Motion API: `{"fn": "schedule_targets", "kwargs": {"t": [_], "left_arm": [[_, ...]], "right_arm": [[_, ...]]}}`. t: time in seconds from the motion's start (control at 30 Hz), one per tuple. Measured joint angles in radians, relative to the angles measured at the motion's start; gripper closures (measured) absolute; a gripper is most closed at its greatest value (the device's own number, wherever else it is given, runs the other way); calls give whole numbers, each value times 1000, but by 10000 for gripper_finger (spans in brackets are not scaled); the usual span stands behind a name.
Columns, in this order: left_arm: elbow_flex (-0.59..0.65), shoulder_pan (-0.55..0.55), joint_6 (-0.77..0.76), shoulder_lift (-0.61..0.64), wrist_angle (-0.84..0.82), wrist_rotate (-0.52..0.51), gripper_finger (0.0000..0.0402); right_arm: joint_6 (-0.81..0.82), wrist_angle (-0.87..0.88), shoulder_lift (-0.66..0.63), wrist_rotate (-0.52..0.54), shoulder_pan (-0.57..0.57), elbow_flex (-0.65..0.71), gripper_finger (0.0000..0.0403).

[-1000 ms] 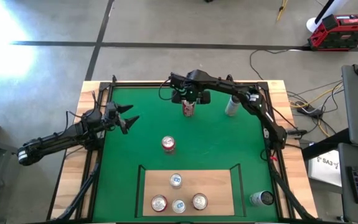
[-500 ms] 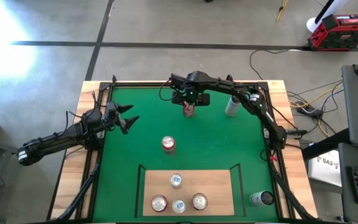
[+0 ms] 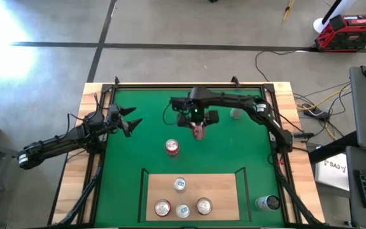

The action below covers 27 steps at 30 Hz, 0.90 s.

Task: Place canned beverage on shelf
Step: Move the red soda can to the center of the table beside the orange soda can

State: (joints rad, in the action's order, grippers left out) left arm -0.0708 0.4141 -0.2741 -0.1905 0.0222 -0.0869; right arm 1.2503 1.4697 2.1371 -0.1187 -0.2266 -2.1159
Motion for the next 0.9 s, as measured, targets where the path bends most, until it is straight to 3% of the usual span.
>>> {"fn": "schedule_targets", "kwargs": {"t": [0.43,0.6,0.9], "left_arm": [[0,0,0,0,0,0,32],[0,0,0,0,0,0,32],[0,0,0,0,0,0,32]], "right_arm": [[359,45,-102,139,301,0,105],[512,48,-102,164,378,0,105],[636,7,-102,208,450,89,103]]}}
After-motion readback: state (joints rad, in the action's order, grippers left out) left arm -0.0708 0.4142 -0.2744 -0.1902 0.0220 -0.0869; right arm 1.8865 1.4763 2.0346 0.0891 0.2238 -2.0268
